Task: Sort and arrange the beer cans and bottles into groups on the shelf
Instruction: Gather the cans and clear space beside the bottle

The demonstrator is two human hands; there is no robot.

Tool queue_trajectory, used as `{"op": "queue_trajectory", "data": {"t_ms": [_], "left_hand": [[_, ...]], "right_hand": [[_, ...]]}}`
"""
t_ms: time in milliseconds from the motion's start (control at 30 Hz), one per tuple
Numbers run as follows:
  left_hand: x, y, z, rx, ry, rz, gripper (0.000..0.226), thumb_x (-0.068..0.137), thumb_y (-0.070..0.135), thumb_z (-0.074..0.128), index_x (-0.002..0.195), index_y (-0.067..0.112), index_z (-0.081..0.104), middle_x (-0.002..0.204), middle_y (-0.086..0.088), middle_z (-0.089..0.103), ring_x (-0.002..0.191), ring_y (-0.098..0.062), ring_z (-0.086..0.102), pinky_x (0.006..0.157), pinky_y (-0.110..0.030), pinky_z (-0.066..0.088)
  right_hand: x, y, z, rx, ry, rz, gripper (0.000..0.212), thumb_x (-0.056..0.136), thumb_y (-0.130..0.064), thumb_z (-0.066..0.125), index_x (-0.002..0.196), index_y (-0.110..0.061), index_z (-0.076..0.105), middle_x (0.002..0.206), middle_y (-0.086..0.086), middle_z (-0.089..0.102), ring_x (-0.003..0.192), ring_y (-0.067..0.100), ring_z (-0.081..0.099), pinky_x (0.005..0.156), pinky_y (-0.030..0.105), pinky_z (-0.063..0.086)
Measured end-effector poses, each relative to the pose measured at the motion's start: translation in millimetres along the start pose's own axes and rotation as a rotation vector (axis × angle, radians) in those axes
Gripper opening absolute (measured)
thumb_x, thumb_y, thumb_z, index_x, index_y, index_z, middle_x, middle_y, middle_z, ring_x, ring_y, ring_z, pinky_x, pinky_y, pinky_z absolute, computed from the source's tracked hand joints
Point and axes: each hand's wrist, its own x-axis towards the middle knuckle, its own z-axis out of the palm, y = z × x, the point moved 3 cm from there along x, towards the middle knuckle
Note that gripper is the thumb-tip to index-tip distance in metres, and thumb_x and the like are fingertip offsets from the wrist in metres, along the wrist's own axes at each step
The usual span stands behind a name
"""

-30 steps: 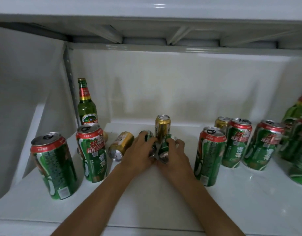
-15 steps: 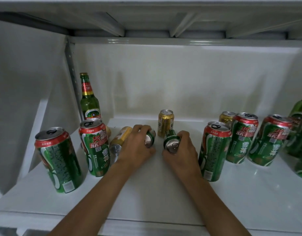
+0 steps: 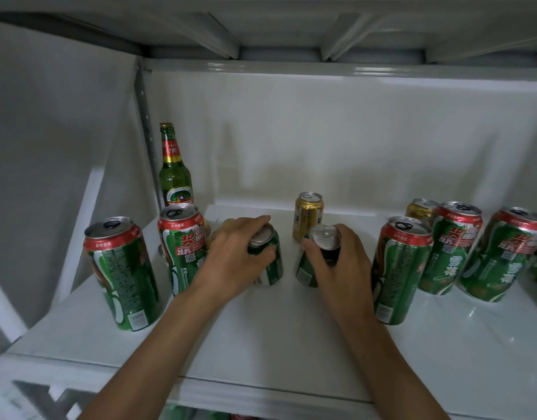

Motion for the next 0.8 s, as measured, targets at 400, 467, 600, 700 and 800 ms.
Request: {"op": "queue_trajectory", "data": {"t_ms": [400, 467, 600, 700, 800], "left_hand": [[-5.1, 6.4, 8.0, -0.057, -0.14, 0.075, 0.052, 0.099, 0.034, 0.064, 0.15, 0.033, 0.052, 0.137, 0.011, 0.056, 0.121, 0.001, 0.049, 0.094, -0.007, 0.042], [-8.2, 4.3, 12.1, -0.14, -0.148, 0.052, 0.053, 0.099, 0.03, 0.065, 0.15, 0.033, 0.05, 0.138, 0.01, 0.054, 0.126, -0.005, 0.051, 0.103, -0.021, 0.048], [-15.0, 1.9, 15.4, -0.182, -0.149, 0.035, 0.057, 0.101, 0.034, 0.063, 0.154, 0.038, 0.042, 0.142, 0.012, 0.051, 0.131, -0.004, 0.049, 0.108, -0.023, 0.046], [-24.1, 4.4, 11.9, -0.142, -0.113, 0.038, 0.063, 0.102, 0.038, 0.062, 0.158, 0.032, 0.035, 0.15, 0.01, 0.043, 0.141, -0.002, 0.039, 0.118, -0.025, 0.036], [-41.4, 17.8, -1.4, -0.101, 0.021, 0.093, 0.06, 0.101, 0.035, 0.063, 0.156, 0.027, 0.04, 0.157, 0.009, 0.036, 0.148, -0.003, 0.032, 0.122, -0.027, 0.032]], "right_hand": [[-0.4, 3.6, 10.8, 0.05, -0.106, 0.038, 0.053, 0.094, -0.069, 0.046, 0.13, -0.031, 0.053, 0.114, -0.004, 0.059, 0.107, 0.015, 0.053, 0.091, 0.037, 0.048], [-2.8, 0.2, 11.5, 0.13, -0.145, 0.08, 0.052, 0.093, -0.066, 0.047, 0.133, -0.034, 0.051, 0.117, -0.005, 0.057, 0.107, 0.009, 0.05, 0.091, 0.03, 0.042], [-4.7, -0.4, 11.7, 0.155, -0.178, 0.088, 0.057, 0.092, -0.067, 0.044, 0.138, -0.035, 0.048, 0.121, -0.005, 0.056, 0.11, 0.008, 0.048, 0.092, 0.027, 0.037], [-6.0, 2.7, 12.9, 0.157, -0.196, 0.088, 0.059, 0.095, -0.072, 0.041, 0.14, -0.035, 0.046, 0.123, -0.004, 0.054, 0.113, 0.008, 0.047, 0.097, 0.033, 0.041], [-9.5, 1.3, 11.4, 0.176, -0.174, 0.077, 0.068, 0.091, -0.075, 0.036, 0.144, -0.031, 0.039, 0.133, -0.004, 0.047, 0.121, 0.008, 0.043, 0.105, 0.036, 0.042]]}}
